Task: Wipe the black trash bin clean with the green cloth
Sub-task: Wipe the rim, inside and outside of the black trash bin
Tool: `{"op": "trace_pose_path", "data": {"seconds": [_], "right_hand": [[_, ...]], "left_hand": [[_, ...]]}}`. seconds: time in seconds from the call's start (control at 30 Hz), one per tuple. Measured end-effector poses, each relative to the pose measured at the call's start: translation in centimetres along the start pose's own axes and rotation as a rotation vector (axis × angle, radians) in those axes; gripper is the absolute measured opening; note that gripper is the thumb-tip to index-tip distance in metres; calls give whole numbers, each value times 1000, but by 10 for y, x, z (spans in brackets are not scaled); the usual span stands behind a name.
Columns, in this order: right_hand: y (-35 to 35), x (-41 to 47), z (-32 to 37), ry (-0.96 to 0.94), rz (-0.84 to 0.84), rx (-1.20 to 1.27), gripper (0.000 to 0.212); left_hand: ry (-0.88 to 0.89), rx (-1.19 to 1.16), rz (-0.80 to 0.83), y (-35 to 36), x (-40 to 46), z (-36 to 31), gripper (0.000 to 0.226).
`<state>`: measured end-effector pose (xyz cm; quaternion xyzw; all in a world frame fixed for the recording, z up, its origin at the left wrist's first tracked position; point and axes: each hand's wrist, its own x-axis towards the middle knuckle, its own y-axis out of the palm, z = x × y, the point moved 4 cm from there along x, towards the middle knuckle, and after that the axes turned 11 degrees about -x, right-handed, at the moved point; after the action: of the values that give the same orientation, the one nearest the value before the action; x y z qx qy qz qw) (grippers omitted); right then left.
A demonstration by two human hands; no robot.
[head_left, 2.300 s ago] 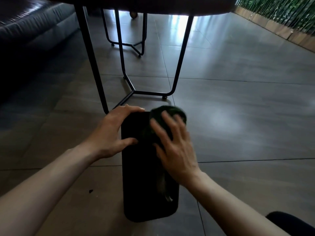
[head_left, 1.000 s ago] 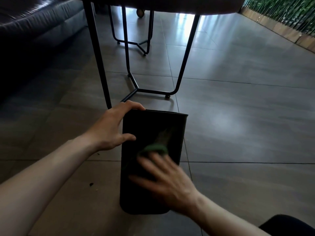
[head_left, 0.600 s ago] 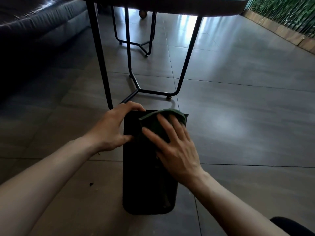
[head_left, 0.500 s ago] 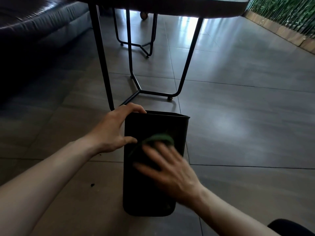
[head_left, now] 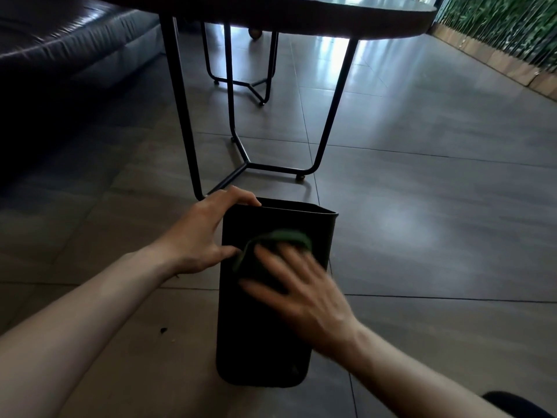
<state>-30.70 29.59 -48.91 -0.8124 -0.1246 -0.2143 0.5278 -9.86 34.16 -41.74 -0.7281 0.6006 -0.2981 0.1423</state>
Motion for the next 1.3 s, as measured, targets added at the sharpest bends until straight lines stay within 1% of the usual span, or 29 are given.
{"op": "trace_pose_path", "data": {"seconds": [0.1, 0.13, 0.17, 0.2, 0.23, 0.37, 0.4, 0.43, 0.47, 0.5, 0.57, 0.63, 0.67, 0.7, 0.73, 0.77, 0.9, 0.93, 0.97, 1.0, 1.03, 1.13, 1.17, 1.23, 1.3], "right_hand": [[14, -59, 53, -403, 121, 1, 37], [16, -69, 59, -489, 159, -21, 37], [16, -71, 57, -519, 178, -34, 37], [14, -64, 47, -491, 172, -24, 39], [11, -50, 34, -412, 152, -2, 42], [-9, 12, -37, 98, 48, 4, 54], [-9, 18, -43, 186, 41, 16, 54], [-8, 20, -42, 221, 41, 22, 55], [-5, 14, -33, 200, 46, 13, 56], [0, 3, -18, 124, 52, 0, 56], [13, -34, 18, -145, 80, 0, 49], [16, -66, 46, -391, 148, -5, 42], [16, -72, 47, -466, 168, -33, 43], [14, -69, 42, -494, 184, -42, 49], [12, -60, 31, -465, 186, -38, 56], [9, -45, 17, -383, 163, -28, 59], [-9, 13, -43, 117, 11, 5, 57], [-9, 16, -47, 187, -4, 17, 56], [-7, 16, -43, 202, -9, 24, 55], [-4, 11, -32, 161, -6, 21, 54], [2, -1, -16, 64, 10, 19, 51], [22, -58, 39, -352, 128, 25, 42], [25, -73, 50, -446, 180, 18, 38], [27, -85, 55, -542, 230, 19, 33], [20, -70, 40, -521, 179, 46, 34]], "left_hand": [[-25, 21, 10, 0, -3, 6, 81], [-21, 24, 11, 1, -3, 7, 81], [-19, 28, 8, 2, -4, 8, 81], [-17, 33, 2, 1, -3, 9, 82], [-17, 36, -4, 1, -3, 8, 82], [-6, 25, -10, 1, 1, 5, 78], [-3, 22, -13, 1, 1, 4, 77], [2, 20, -17, 1, 2, 4, 75], [5, 22, -20, 1, 2, 4, 75], [4, 29, -20, 1, 2, 5, 75], [-12, 37, -21, 0, 2, 7, 78], [-17, 41, -15, 1, 0, 8, 81], [-9, 50, -14, 3, 0, 8, 81], [2, 57, -13, 5, 0, 8, 82], [12, 58, -13, 7, 0, 7, 81], [22, 51, -16, 7, 1, 7, 81], [50, 12, -15, 7, 4, 3, 72], [51, 11, -11, 7, 5, 3, 71], [47, 15, -13, 7, 4, 4, 71], [39, 21, -18, 6, 4, 5, 73], [28, 30, -20, 5, 4, 7, 76], [-12, 56, -10, 5, 3, 9, 81], [-20, 62, 0, 5, 3, 9, 81], [-32, 74, 24, 9, 3, 8, 81], [-35, 86, 36, 10, 2, 7, 82]]}}
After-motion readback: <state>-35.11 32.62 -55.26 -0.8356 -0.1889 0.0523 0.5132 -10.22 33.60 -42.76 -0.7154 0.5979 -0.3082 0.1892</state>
